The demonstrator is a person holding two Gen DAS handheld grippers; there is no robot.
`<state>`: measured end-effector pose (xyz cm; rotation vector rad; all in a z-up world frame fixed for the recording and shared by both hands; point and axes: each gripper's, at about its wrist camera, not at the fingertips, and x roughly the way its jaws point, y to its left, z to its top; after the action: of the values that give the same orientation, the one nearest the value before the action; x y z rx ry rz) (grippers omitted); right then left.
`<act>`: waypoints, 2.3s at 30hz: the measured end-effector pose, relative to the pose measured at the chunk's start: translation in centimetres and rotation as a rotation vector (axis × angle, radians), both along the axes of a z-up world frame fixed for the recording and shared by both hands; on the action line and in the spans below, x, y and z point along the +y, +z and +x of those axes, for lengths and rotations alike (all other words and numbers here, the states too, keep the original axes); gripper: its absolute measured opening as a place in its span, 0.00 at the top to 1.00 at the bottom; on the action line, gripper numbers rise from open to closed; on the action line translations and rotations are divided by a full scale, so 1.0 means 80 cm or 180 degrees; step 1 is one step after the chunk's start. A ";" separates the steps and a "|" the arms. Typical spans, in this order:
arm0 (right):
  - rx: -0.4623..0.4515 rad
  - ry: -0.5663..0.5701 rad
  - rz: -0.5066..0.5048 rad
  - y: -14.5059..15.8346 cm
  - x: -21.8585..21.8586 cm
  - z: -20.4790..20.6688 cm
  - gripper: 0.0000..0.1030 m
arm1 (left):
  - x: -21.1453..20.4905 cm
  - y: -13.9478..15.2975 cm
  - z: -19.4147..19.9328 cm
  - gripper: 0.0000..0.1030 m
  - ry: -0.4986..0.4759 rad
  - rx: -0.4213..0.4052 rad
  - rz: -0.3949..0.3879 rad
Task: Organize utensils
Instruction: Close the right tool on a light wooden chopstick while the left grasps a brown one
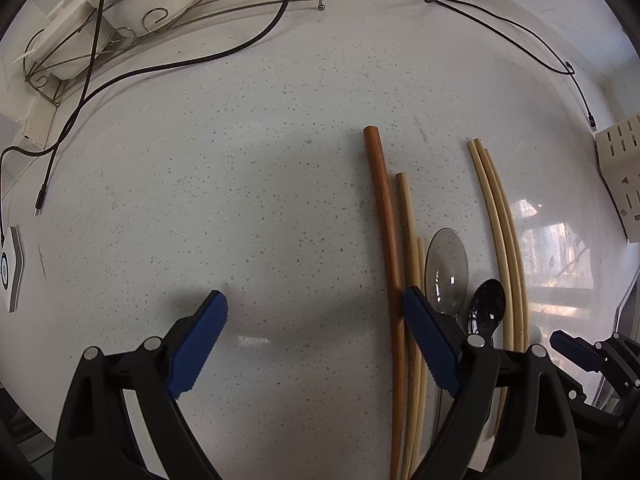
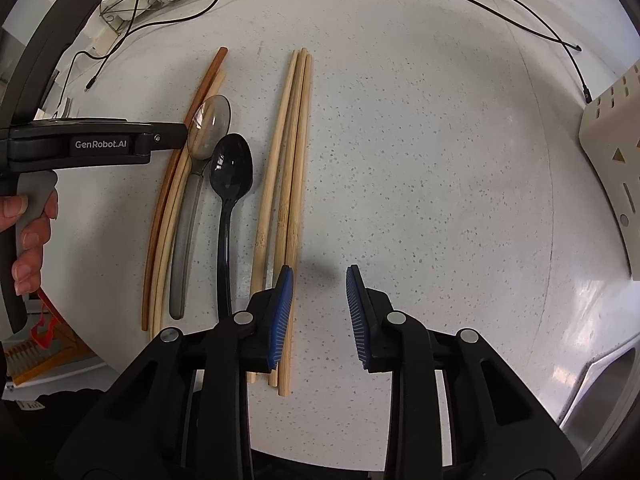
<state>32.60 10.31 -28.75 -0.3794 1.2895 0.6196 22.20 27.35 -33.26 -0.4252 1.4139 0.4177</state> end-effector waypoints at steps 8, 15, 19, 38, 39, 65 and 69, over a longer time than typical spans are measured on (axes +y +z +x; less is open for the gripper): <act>0.0018 0.0024 0.0001 -0.001 0.003 0.000 0.75 | -0.006 0.003 0.003 0.20 -0.0037 0.0052 0.0069; 0.0020 0.0053 -0.0028 -0.002 0.009 0.000 0.78 | -0.004 0.004 0.003 0.21 -0.0043 0.0061 0.0086; 0.0018 0.0062 -0.0047 -0.004 0.011 0.000 0.78 | -0.005 0.005 0.003 0.21 -0.0042 0.0060 0.0088; -0.0028 -0.0002 -0.0218 -0.008 0.035 0.005 0.79 | -0.005 0.004 0.002 0.21 -0.0045 0.0059 0.0092; -0.0009 -0.0006 -0.0219 -0.009 0.037 0.005 0.79 | -0.005 0.004 0.001 0.21 -0.0046 0.0058 0.0094; -0.0035 0.0038 -0.0377 -0.017 0.047 -0.001 0.90 | -0.016 0.012 0.025 0.90 -0.0359 0.0104 -0.0141; -0.0025 0.0015 -0.0367 -0.018 0.046 0.000 0.94 | -0.014 0.011 0.033 0.93 -0.0389 0.0105 -0.0249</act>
<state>32.62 13.99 -30.16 -0.4794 1.3207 0.5485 24.82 26.23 -32.38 -0.3944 1.4833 0.2721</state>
